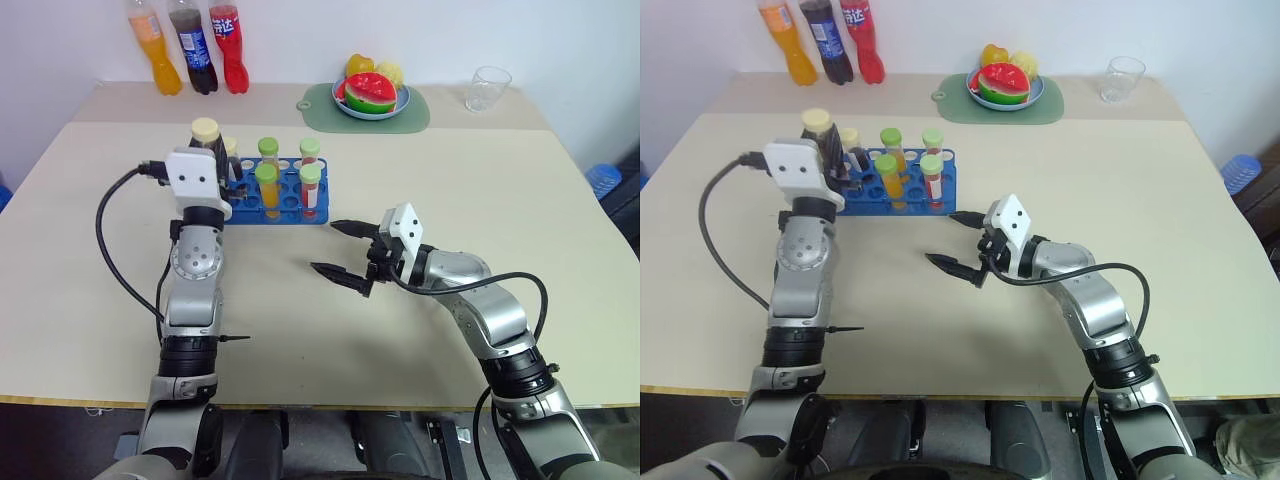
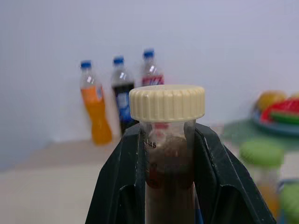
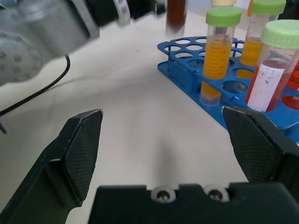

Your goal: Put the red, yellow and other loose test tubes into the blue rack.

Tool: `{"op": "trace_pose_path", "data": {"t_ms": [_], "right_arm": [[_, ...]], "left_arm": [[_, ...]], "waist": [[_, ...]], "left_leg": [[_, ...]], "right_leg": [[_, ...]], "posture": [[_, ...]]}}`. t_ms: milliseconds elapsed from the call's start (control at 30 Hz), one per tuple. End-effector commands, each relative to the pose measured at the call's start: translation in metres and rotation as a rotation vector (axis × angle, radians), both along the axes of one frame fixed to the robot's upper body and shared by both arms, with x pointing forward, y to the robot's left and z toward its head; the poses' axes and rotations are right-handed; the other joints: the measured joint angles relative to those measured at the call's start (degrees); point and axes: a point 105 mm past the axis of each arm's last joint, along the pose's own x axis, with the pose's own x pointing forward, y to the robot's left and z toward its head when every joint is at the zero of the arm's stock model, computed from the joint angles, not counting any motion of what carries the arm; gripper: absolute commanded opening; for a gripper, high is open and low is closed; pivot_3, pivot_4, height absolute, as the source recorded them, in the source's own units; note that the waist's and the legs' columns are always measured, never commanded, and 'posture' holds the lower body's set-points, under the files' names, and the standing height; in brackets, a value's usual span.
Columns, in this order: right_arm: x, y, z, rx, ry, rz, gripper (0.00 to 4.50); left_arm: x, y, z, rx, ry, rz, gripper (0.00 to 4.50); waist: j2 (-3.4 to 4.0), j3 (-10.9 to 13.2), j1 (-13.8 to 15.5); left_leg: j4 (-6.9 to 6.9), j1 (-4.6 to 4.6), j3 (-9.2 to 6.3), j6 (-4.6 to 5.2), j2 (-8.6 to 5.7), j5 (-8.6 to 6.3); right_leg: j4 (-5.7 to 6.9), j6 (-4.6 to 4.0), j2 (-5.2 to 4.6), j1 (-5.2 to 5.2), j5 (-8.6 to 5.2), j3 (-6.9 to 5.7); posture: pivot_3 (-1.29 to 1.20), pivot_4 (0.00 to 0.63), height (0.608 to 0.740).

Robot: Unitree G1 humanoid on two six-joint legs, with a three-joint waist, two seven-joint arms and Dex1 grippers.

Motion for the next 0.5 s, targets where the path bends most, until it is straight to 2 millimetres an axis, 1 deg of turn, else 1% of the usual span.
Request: {"op": "trace_pose_path", "data": {"t_ms": [33,167,333,500], "right_arm": [[-0.002,-0.003,0.011,0.019,-0.052,-0.007,4.5],[-0.003,-0.003,0.011,0.023,-0.05,-0.014,4.5],[-0.003,-0.003,0.011,0.024,-0.049,-0.016,4.5],[-0.005,-0.002,0.011,0.022,-0.048,-0.011,4.5]], "left_arm": [[0.002,-0.005,0.007,-0.016,-0.038,-0.026,0.78],[0.009,-0.012,-0.002,0.008,0.01,-0.042,0.78],[0.013,-0.019,-0.003,-0.066,0.003,-0.102,0.78],[0.02,-0.025,-0.006,-0.076,0.012,-0.125,0.78]], "waist": [[0.0,0.0,0.11],[0.0,0.0,0.28],[0.0,0.0,0.2],[0.0,0.0,0.25]], "left_leg": [[0.0,0.0,0.0,0.0,0.0,0.0],[0.0,-0.01,0.0,0.0,0.0,0.0],[0.0,0.01,-0.01,0.0,0.0,0.0],[0.0,0.02,-0.02,0.0,0.0,0.0]], "right_leg": [[-0.01,0.0,0.0,0.0,0.0,0.0],[-0.04,0.0,0.0,0.03,0.0,-0.01],[-0.05,0.0,0.0,0.05,0.0,-0.01],[-0.06,0.0,0.01,0.08,0.0,-0.01]], "posture": [[0.0,0.15,0.734],[0.0,0.15,0.734],[0.0,0.15,0.734],[0.0,0.15,0.734]]}}
